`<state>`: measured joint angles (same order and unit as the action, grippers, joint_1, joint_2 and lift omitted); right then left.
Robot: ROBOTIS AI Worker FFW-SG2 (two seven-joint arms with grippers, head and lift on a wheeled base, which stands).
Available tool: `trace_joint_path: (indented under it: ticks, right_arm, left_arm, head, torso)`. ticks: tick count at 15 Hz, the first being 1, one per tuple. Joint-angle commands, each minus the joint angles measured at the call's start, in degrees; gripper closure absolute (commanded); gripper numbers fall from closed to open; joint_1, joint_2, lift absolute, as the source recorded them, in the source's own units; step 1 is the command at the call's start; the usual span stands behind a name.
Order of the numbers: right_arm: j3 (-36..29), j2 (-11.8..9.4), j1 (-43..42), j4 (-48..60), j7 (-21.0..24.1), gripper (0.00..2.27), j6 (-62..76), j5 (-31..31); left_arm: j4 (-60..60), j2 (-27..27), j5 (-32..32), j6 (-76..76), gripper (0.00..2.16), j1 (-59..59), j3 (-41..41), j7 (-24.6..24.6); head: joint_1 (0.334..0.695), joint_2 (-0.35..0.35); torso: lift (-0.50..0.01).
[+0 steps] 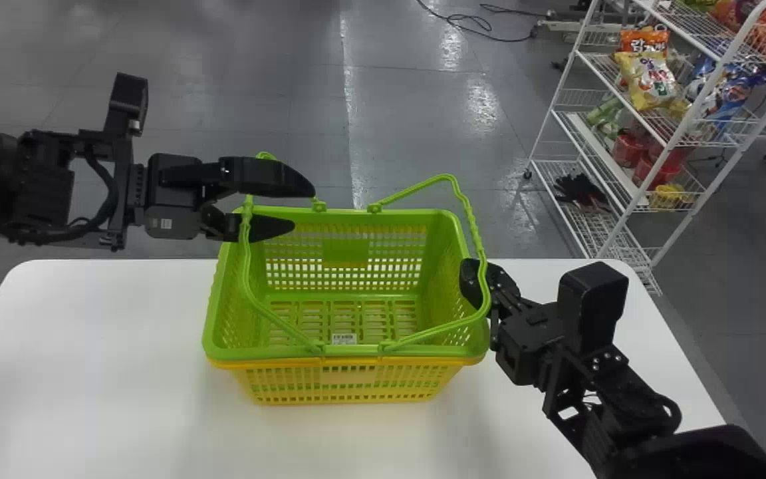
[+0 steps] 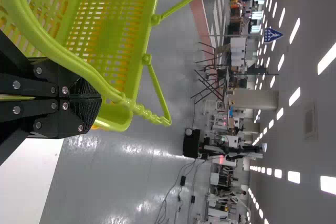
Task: Grasp handle with right gripper to insert into left gripper then lift and swing left to center
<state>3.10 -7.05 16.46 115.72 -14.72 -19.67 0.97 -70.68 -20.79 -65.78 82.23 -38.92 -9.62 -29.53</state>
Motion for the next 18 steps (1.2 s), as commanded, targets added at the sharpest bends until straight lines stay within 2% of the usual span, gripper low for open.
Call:
trace_joint_path:
  ticks: [1, 18]
  right_arm:
    - [1.3, 0.4, -0.3, 0.5, 0.4, 1.98, -0.5, 0.3]
    - [8.6, 2.0, -3.5, 1.9, 2.2, 1.97, -4.0, 1.8]
  left_arm:
    - [0.2, 0.8, 0.2, 0.0, 0.14, -0.4, -0.4, 0.2]
    - [5.1, 5.3, 3.3, -0.7, 0.14, -5.6, -4.5, 0.3]
  head:
    - [0.695, -0.107]
    - [0.695, -0.077]
  torso:
    - [-0.093]
    - [-0.093]
